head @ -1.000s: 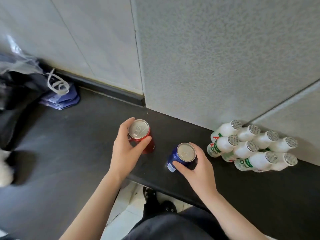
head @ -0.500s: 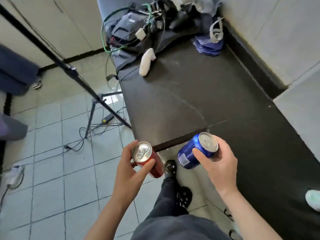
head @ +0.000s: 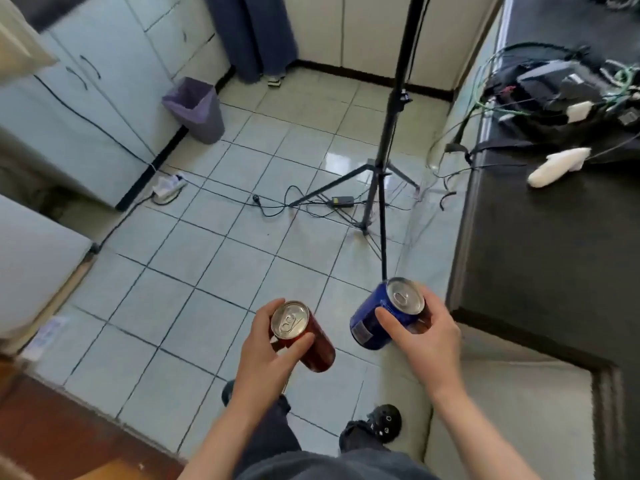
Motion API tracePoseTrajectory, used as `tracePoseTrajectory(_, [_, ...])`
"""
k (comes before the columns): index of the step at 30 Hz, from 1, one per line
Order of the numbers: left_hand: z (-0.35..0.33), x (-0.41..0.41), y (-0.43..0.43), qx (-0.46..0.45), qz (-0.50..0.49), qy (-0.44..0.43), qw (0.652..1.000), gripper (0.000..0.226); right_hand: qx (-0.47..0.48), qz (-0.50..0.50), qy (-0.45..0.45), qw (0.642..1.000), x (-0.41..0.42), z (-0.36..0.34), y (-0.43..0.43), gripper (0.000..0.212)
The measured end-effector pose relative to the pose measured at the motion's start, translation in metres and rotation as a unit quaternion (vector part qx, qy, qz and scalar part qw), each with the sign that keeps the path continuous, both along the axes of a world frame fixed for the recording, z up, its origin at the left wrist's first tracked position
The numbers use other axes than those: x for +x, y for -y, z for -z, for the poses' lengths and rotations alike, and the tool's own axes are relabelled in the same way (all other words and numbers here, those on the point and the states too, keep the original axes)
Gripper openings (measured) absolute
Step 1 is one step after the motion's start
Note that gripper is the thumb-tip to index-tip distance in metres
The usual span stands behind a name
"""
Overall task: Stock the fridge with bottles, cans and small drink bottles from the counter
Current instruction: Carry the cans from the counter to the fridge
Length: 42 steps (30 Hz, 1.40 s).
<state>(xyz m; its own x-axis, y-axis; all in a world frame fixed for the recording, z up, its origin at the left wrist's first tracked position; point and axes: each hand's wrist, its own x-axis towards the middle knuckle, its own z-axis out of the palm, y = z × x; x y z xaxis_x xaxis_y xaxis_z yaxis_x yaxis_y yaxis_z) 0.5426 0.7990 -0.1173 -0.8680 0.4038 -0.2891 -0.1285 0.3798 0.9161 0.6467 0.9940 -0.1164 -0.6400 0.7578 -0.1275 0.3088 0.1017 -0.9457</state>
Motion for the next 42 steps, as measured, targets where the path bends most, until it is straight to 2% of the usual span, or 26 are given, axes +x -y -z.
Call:
tracePoseTrajectory(4, [-0.005, -0.047, 0.073, 0.019, -0.058, 0.004, 0.998, 0.056, -0.021, -0.079, 0.015, 0.997, -0.074, -0.001, 0.068, 0.046])
tracePoseTrajectory(9, [-0.010, -0.119, 0.191, 0.011, -0.148, -0.038, 0.988, 0.060, -0.034, -0.179, 0.038, 0.983, -0.178, 0.002, 0.165, 0.057])
tracePoseTrajectory(15, [-0.003, -0.186, 0.322, -0.009, -0.295, -0.060, 0.954, 0.059, 0.002, -0.290, 0.026, 0.957, -0.289, -0.006, 0.275, 0.047])
tracePoseTrajectory(20, [0.000, -0.206, 0.395, -0.009, -0.392, -0.064, 0.918, 0.056, 0.021, -0.355, 0.021, 0.934, -0.349, -0.013, 0.340, 0.053])
tracePoseTrajectory(28, [0.019, -0.245, 0.482, 0.019, -0.524, -0.037, 0.851, 0.053, 0.013, -0.497, 0.015, 0.868, -0.472, 0.006, 0.460, 0.049])
tracePoseTrajectory(35, [0.002, -0.372, 0.591, -0.001, -0.602, -0.062, 0.796, 0.050, -0.001, -0.579, -0.026, 0.815, -0.629, -0.004, 0.586, 0.058])
tracePoseTrajectory(42, [-0.042, -0.496, 0.664, 0.013, -0.632, -0.128, 0.764, 0.048, -0.004, -0.630, -0.073, 0.773, -0.760, -0.033, 0.676, 0.050])
